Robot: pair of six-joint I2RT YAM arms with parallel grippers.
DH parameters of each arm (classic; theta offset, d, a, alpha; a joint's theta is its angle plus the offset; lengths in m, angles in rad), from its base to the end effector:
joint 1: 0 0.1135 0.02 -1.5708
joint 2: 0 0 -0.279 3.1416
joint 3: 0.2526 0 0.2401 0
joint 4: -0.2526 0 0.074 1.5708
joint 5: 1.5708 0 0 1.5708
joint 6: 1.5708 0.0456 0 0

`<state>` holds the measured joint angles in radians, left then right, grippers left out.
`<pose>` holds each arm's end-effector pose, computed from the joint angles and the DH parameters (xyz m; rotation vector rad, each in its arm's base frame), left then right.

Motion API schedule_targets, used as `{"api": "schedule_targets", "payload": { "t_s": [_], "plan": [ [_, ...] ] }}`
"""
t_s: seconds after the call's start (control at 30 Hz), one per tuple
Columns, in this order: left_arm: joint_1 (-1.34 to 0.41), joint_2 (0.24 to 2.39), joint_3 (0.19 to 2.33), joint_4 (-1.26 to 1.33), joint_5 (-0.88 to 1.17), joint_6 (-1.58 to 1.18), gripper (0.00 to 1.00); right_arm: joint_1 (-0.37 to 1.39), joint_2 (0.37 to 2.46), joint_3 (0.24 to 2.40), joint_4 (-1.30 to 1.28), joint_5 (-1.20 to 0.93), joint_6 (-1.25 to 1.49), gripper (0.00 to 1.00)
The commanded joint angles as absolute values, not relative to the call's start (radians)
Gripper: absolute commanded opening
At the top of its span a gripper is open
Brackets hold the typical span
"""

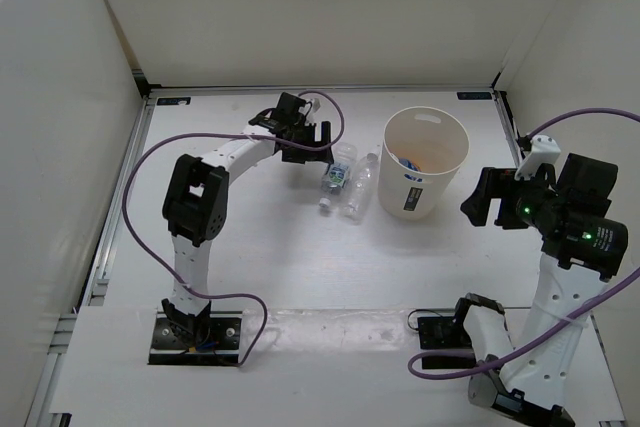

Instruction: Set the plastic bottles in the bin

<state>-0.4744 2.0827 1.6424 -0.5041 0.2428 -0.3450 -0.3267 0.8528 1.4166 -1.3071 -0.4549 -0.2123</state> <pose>0.4059 -0.2207 0.2161 0.2698 2.5798 -0.6244 0.0874 -0.0085 0.4208 -0.0985 2.2324 0.2361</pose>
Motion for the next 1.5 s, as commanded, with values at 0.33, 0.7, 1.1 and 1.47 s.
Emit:
{"api": "schedule_targets", "payload": {
  "t_s": [0.33, 0.7, 1.1, 1.47],
  "plan": [
    [-0.598, 2.028, 1.720, -0.555, 0.100, -0.249, 1.00, -0.325, 0.819, 1.394, -1.302, -0.440, -0.195, 0.90],
    [-0.660, 2.098, 1.680, -0.615, 0.066, -0.232, 1.00, -0.367, 0.830, 1.410, -1.316, -0.454, -0.284, 0.90],
    [-0.644, 2.232, 1.882, -0.782, 0.101, -0.250, 0.76, -0.446, 0.900, 1.416, -1.302, -0.512, -0.321, 0.90],
    [-0.539, 2.094, 1.825, -0.769, 0.028, -0.230, 0.41, -0.457, 0.919, 1.393, -1.261, -0.538, -0.292, 0.90]
  ]
}}
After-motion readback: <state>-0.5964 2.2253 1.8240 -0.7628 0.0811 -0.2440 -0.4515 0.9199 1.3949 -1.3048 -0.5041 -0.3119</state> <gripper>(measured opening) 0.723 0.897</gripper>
